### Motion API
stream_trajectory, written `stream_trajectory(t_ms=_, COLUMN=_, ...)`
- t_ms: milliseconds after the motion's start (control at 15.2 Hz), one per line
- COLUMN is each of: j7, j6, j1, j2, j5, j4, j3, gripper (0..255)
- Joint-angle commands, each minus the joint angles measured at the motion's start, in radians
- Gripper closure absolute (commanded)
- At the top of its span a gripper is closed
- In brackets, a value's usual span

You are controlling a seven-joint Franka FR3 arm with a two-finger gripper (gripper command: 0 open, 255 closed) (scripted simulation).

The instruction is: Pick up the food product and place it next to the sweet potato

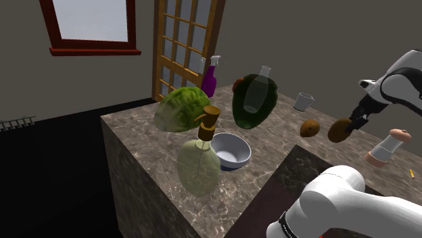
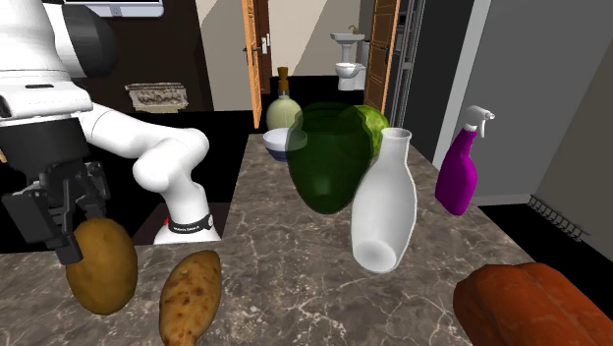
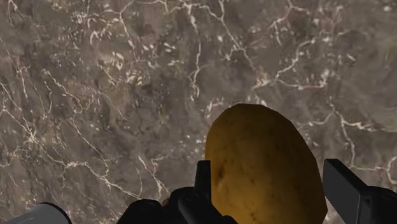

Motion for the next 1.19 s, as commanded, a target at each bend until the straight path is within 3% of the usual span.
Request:
stream_trajectory(t_ms=0, j7=0.005, j6=0.018, j1=-0.007, j2=-0.01, j5=-0.015, j4=-0.027, j3=-0.014, gripper=255)
stream_trajectory(t_ms=660, j7=0.021, j6=0.106, j1=-0.041, j2=-0.047, j5=-0.093, j4=-0.145, j3=-0.098, gripper=255)
stream_trajectory(t_ms=1122, j7=0.021, j6=0.111, j1=-0.044, j2=-0.047, j5=-0.096, j4=-0.15, j3=-0.102, gripper=255)
